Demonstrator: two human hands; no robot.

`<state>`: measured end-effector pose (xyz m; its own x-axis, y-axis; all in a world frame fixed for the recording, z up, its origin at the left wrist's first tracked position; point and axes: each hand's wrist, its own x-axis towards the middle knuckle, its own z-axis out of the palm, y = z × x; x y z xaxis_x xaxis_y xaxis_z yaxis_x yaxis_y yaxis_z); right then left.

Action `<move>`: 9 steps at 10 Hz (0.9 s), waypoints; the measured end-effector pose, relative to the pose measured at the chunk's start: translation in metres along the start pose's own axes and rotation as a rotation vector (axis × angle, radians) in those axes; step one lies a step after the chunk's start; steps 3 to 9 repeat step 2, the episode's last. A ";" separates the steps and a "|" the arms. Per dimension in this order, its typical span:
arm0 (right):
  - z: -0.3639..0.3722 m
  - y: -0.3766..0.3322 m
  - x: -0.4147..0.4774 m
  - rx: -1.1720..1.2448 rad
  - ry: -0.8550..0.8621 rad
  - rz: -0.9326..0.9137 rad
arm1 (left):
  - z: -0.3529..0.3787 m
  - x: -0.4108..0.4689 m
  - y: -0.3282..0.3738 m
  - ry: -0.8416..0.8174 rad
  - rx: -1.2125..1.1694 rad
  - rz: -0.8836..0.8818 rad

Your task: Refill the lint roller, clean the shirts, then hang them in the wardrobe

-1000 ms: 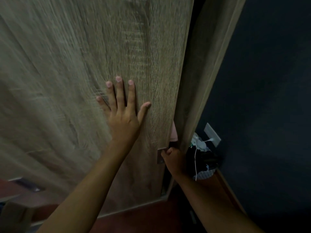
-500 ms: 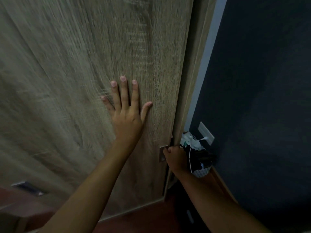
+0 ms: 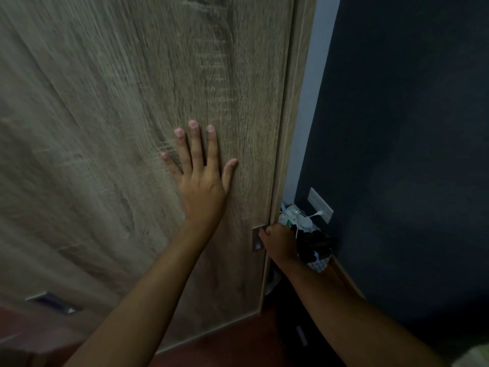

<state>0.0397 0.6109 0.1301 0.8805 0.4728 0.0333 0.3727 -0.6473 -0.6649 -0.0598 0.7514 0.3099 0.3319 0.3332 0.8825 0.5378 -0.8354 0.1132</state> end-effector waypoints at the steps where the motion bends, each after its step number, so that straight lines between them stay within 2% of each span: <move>1: -0.006 -0.002 -0.001 -0.018 -0.035 0.031 | -0.012 0.004 0.004 -0.036 -0.052 0.018; 2: -0.019 0.005 0.006 0.023 -0.145 -0.001 | -0.020 0.002 0.009 -0.013 -0.208 0.044; 9: -0.019 0.005 0.006 0.023 -0.145 -0.001 | -0.020 0.002 0.009 -0.013 -0.208 0.044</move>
